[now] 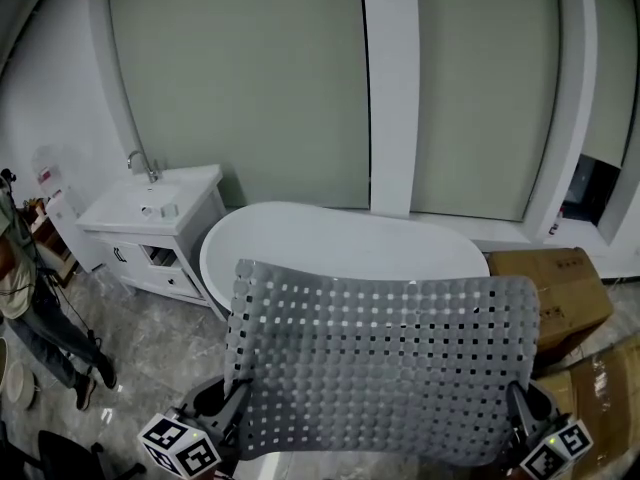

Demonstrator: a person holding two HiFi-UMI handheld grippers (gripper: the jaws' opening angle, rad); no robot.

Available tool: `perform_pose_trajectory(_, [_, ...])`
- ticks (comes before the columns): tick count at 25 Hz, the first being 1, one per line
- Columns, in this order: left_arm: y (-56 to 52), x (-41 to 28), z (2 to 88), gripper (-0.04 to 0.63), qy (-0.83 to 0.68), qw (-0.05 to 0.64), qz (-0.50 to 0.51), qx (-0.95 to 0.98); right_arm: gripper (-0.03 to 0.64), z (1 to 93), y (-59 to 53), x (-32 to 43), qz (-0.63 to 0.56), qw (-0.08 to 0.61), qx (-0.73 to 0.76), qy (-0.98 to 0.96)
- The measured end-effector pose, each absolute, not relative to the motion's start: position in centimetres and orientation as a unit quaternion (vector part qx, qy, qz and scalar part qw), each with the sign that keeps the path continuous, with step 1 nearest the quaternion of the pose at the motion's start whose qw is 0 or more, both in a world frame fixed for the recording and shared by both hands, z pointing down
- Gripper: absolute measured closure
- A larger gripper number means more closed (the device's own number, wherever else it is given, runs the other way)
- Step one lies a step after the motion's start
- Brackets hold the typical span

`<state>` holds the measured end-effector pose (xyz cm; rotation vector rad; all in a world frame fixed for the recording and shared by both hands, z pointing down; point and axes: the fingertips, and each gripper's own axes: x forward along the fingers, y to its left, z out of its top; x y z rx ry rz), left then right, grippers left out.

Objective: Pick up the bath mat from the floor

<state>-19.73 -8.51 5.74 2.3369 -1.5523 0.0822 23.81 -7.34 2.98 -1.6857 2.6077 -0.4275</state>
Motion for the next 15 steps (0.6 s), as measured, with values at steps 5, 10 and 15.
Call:
perform_pose_trajectory(5, [-8.2,-19.7,5.3,0.497,-0.538,0.161,0.021,0.827,0.563,2.2,-6.5,23.6,-0.128,0.011,-0.538,0.833])
perform_pose_trajectory(10, [-7.3,-19.3,5.8,0.497,-0.53,0.164,0.018,0.832,0.563,2.6,-5.8,23.8,-0.128,0.012,-0.538,0.833])
perform_pose_trajectory(15, [-6.5,-18.6,5.6,0.497,-0.531,0.161,0.021,0.832,0.563,2.3,-5.2,24.6,-0.129,0.011,-0.538,0.833])
